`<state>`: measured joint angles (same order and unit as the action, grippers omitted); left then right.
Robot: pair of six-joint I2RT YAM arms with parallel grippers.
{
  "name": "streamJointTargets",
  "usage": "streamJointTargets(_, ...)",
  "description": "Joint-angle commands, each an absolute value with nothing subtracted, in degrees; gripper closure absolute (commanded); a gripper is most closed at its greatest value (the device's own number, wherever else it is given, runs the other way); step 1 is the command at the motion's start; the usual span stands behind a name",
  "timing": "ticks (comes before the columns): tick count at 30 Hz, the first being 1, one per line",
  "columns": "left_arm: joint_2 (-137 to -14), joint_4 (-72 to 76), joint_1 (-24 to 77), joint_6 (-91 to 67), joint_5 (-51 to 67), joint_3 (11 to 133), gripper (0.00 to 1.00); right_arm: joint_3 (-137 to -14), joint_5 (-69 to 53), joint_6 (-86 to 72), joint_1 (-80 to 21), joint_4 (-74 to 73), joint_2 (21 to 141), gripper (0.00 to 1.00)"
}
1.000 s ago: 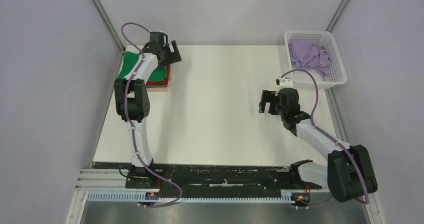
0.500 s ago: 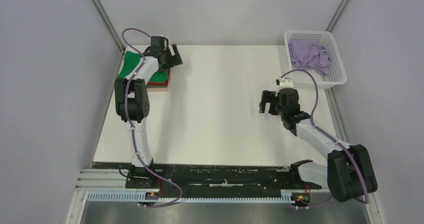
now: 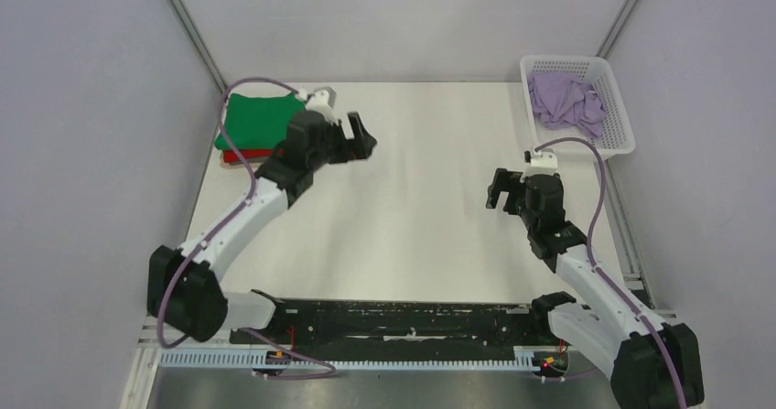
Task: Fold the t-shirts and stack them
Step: Reset both arms
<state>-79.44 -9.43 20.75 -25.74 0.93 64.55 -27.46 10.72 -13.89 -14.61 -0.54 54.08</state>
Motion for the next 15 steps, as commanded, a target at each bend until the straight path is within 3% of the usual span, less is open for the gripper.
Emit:
streamJointTargets(1,-70.26,-3.61,30.28,-31.5,-4.48,49.19,0.0,-23.3,13.05,-14.67,-14.41,-0.44,47.96,0.02)
streamJointTargets(5,-62.32,-3.87,33.31,-33.82,-8.35,40.71,0.0,-17.1,12.1,-15.81,-14.41,4.64,41.73,0.02)
streamJointTargets(15,-54.32,-13.49,33.34,-31.45,-16.19,39.43,0.0,-9.0,13.04,-15.96,-14.43,5.54,31.41,0.02)
